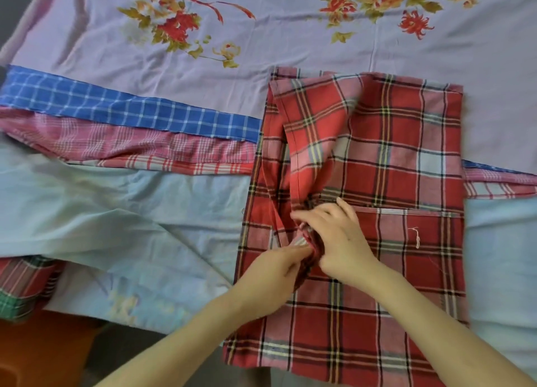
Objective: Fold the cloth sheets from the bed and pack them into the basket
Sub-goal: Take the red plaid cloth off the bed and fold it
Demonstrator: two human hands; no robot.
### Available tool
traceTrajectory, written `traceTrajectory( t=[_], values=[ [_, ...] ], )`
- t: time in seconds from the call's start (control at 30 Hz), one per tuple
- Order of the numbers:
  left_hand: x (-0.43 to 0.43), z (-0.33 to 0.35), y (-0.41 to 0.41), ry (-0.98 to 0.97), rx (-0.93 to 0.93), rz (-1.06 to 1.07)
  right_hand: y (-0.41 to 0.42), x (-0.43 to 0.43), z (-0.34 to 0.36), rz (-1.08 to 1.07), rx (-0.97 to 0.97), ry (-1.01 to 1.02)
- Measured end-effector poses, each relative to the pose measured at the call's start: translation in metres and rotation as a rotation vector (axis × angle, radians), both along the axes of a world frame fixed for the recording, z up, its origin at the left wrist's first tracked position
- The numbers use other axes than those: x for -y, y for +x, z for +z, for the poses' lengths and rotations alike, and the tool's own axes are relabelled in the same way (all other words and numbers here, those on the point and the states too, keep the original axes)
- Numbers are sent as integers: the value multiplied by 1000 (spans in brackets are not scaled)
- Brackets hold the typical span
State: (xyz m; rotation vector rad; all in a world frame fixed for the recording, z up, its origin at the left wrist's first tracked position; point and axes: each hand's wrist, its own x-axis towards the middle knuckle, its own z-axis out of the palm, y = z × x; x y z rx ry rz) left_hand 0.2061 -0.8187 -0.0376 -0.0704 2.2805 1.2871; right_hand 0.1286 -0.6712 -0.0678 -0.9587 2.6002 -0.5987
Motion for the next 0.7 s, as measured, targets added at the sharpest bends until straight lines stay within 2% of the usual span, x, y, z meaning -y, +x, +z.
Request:
traceTrajectory(
  t=[0.03, 0.1, 0.17, 0.23, 0.47, 0.63, 0.7],
  values=[
    [-2, -6, 2, -21, -17, 7, 4, -10, -5, -21, -82, -11],
    [2, -19, 1, -35, 43, 207, 11, -36, -14, -98, -121, -27],
    [10, -37, 0, -160, 57, 457, 15, -58, -21, -155, -98, -18],
    [16, -55, -1, -298, 77, 571, 17, -71, -26, -189, -91, -18],
    [-12, -76, -22, -486, 320, 453, 18, -64, -13, -204, -121, -155],
    [-11, -78, -20, -411, 516, 427, 9, -55, 22, -191, -201, -269],
    [-2, -74, -13, -302, 614, 445, 5, -55, 35, -203, -193, -325]
  ],
)
